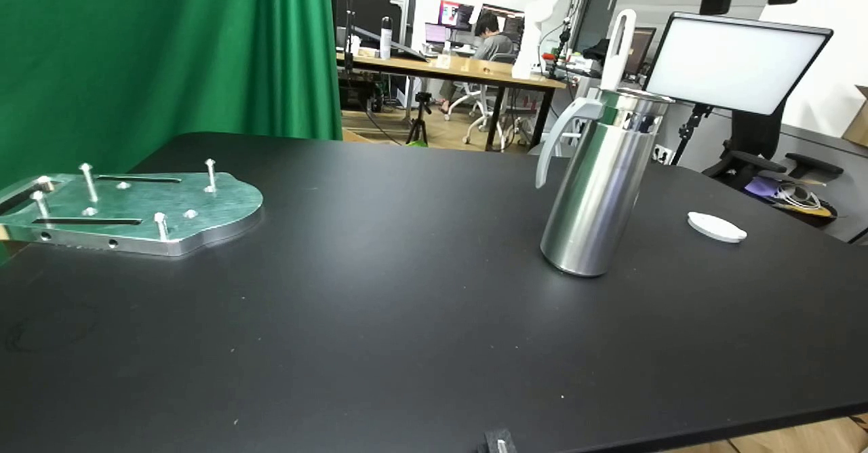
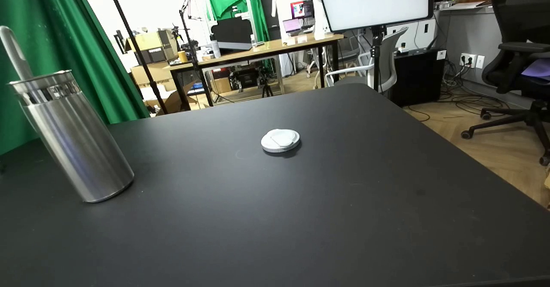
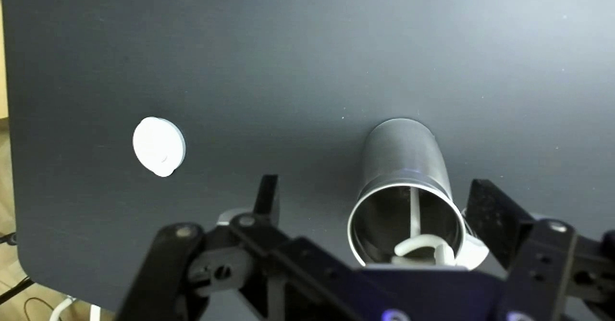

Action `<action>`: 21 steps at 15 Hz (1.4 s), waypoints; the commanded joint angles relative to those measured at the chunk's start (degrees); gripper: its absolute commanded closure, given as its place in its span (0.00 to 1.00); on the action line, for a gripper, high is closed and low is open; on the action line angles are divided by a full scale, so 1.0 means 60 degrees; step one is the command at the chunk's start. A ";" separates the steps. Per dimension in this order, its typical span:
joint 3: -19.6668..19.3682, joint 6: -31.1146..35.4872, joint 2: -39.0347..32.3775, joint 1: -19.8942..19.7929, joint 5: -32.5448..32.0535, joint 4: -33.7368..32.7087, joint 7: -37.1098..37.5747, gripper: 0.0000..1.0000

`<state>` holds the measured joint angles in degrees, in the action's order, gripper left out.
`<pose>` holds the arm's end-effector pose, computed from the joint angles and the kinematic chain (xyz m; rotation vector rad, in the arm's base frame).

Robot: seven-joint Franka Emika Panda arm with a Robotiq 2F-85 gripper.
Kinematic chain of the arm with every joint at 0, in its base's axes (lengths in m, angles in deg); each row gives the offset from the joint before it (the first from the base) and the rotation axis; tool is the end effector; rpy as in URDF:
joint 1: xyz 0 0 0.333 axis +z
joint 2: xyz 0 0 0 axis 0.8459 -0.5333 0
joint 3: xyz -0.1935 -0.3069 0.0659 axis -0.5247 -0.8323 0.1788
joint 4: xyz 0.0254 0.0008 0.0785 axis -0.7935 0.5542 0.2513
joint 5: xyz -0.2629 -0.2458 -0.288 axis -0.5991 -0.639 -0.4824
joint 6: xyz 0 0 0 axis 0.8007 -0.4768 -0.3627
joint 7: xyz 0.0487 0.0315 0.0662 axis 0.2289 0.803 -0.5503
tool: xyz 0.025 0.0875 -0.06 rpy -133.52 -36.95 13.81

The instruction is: Scrub the inside of the flask with the brush

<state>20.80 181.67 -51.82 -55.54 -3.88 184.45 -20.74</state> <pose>0.4269 0.0500 0.4617 2.8821 0.3802 -0.0354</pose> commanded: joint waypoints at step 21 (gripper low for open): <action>-0.0431 -0.1199 -0.4213 0.0338 0.2734 -0.3471 -0.1288 0.81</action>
<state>18.41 179.43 -74.11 -53.46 12.39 167.79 -28.35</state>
